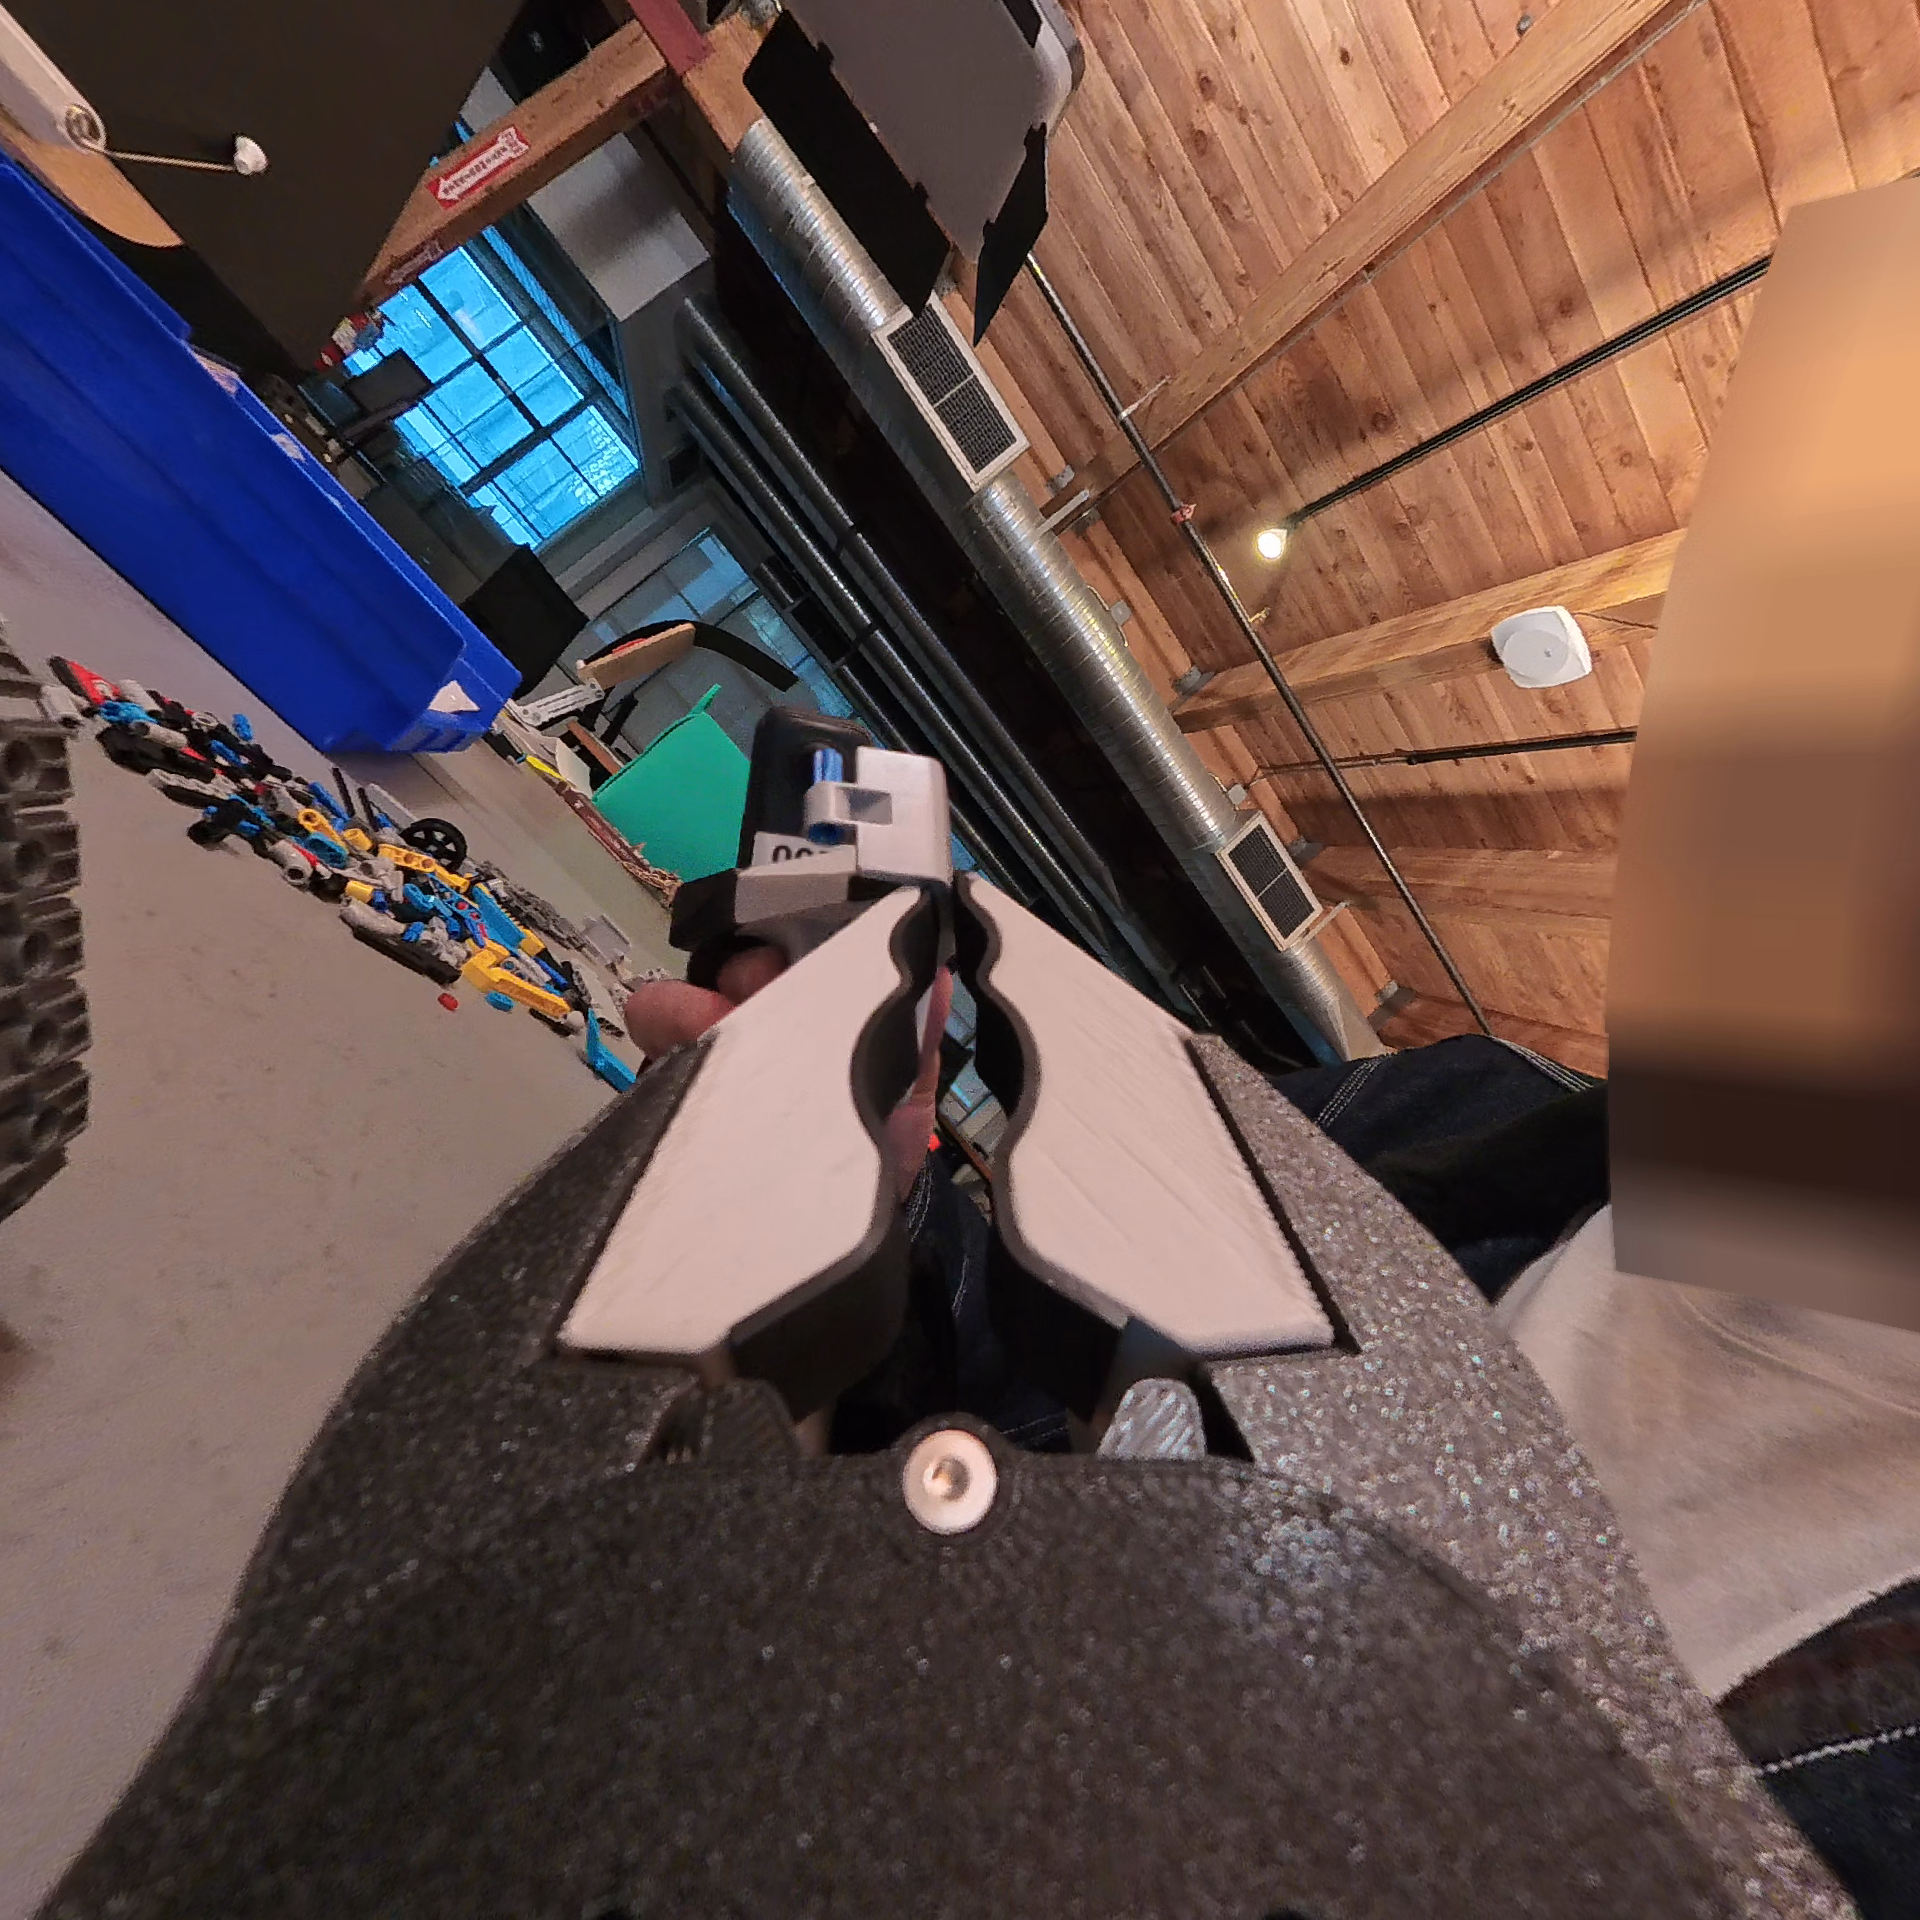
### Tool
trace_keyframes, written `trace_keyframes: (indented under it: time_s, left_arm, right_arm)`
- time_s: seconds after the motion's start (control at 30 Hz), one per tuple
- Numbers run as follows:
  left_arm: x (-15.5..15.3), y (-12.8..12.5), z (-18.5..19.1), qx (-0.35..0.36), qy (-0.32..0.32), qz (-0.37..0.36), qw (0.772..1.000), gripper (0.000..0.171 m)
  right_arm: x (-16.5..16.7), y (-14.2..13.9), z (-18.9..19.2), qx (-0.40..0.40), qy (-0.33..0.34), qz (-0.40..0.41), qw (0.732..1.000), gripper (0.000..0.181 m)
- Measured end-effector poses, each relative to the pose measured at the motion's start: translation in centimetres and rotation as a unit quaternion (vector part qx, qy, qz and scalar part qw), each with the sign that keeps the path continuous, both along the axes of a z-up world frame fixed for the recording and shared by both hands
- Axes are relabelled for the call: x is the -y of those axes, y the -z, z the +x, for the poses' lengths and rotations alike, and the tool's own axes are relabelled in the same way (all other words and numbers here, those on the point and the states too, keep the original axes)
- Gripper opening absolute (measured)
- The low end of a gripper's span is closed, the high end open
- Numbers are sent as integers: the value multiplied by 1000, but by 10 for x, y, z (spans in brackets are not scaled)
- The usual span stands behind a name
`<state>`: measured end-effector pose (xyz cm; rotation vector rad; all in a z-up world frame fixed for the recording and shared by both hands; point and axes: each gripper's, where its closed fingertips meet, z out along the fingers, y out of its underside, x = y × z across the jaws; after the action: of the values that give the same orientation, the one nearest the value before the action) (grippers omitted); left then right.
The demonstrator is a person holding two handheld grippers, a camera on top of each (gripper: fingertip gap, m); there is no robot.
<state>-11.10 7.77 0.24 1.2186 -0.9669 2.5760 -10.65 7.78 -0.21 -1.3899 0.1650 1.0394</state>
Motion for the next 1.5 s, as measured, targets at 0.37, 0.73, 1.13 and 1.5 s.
trace_keyframes:
  time_s: [0.37, 0.73, 1.13, 1.5]
  left_arm:
    - [3, 5, 5, -8, -24, 39, 999, 0]
    - [-8, 10, -1, -47, 43, -118, 991, 0]
    - [32, 72, 19, -13, -149, 517, 843, 1]
    - [64, 66, 6, 101, -143, 588, 790, 1]
  right_arm:
    - [0, 2, 9, -67, 14, 23, 997, 0]
    - [67, -34, 146, -246, 159, 197, 935, 1]
    - [146, 126, 264, 369, 364, -471, 713, 5]
    - [72, 41, 114, 227, 89, -178, 953, 25]
